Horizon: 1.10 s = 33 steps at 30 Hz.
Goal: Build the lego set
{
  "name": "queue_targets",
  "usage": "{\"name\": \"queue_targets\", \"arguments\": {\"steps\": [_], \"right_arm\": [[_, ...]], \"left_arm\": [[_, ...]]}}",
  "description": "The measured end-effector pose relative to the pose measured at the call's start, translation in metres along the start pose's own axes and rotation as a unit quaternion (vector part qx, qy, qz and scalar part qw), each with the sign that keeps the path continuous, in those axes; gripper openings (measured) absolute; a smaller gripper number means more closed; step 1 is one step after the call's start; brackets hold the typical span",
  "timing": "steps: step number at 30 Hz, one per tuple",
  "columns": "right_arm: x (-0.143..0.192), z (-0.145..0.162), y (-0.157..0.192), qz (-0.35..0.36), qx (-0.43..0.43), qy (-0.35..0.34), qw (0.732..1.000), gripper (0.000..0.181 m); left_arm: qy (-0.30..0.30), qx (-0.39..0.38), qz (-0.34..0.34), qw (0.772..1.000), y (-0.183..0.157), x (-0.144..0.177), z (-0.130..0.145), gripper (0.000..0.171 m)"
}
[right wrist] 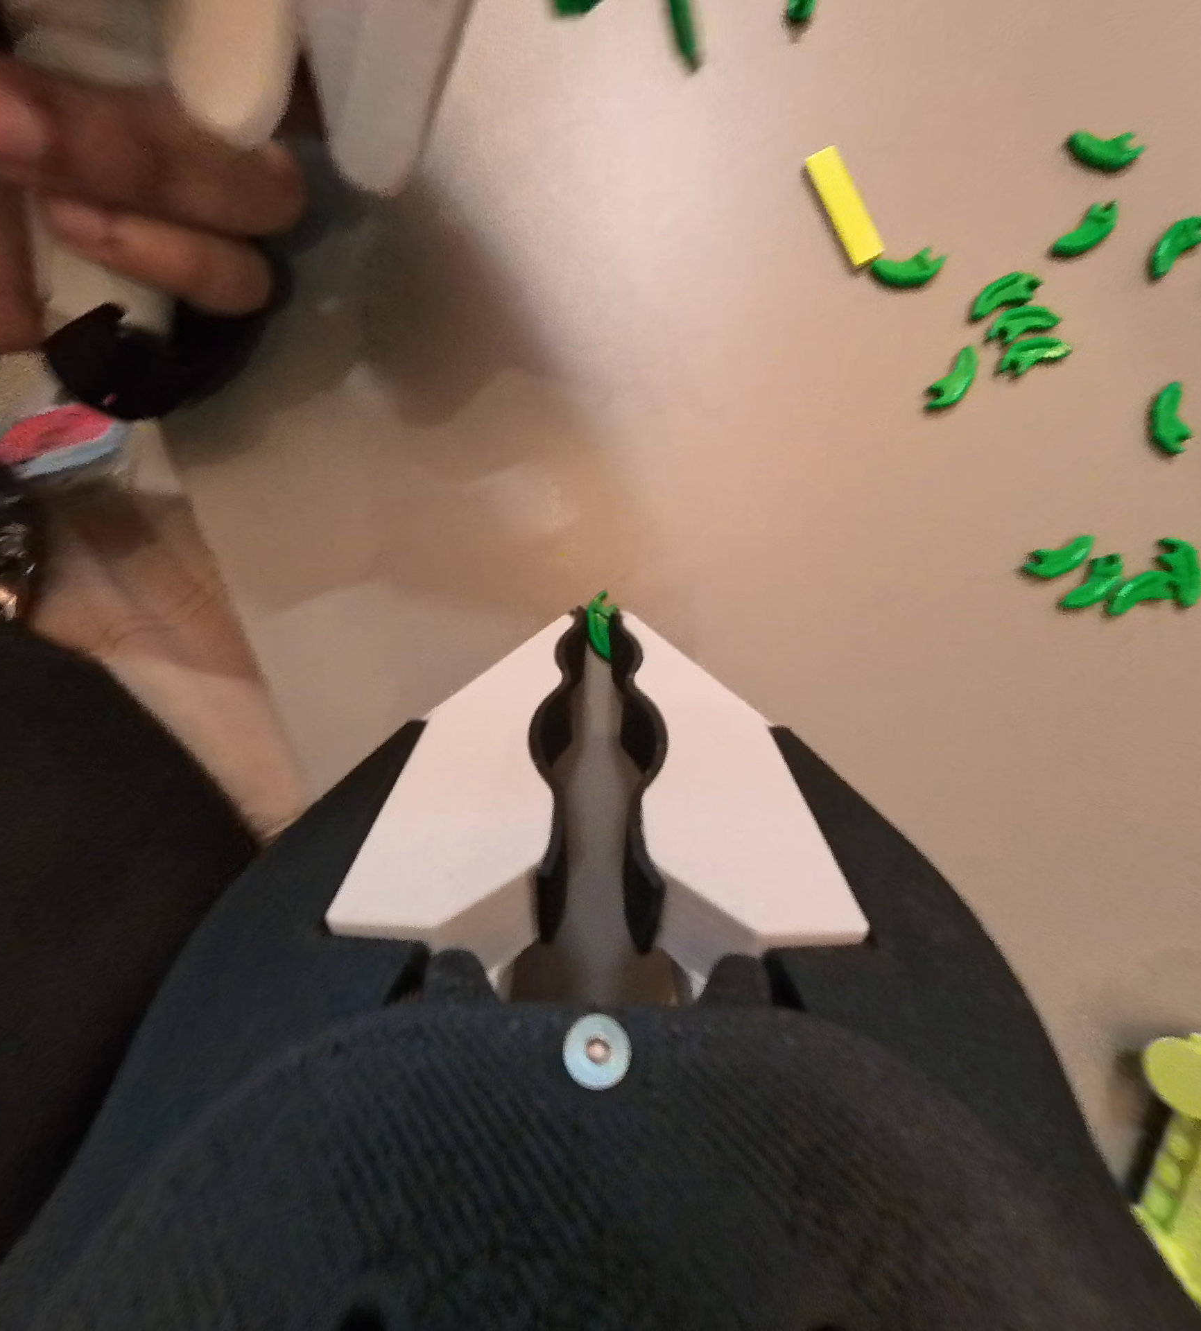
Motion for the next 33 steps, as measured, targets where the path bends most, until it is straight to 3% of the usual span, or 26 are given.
{"name": "queue_targets", "arguments": {"steps": [4,13,23,33], "right_arm": [[0.019,0.028,0.022,-0.032,0.014,0.007,0.999,0.005],[0.077,0.111,0.036,0.033,-0.064,0.053,0.996,0.005],[0.084,0.122,0.035,0.021,-0.1,0.033,0.994,0.017],[0.085,0.125,0.038,0.025,-0.085,0.026,0.996,0.018]], "left_arm": [[0.002,0.005,0.003,1.0,0.0,0.0,0.001,0.008],[0.011,0.001,0.001,1.0,-0.001,-0.004,0.004,0.008],[0.015,-0.005,-0.002,1.0,0.0,-0.006,0.005,0.008],[0.013,0.002,0.002,1.0,0.0,-0.005,0.004,0.007]]}}
Point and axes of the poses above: each gripper's, where its closed fingertips meet, x back along the fingers, z out of its underside, y = z × x across the jaws, the point moved 7 cm from there along x, back along the fingers, and after that the axes turned 4 degrees about z, right-handed, at the moved point
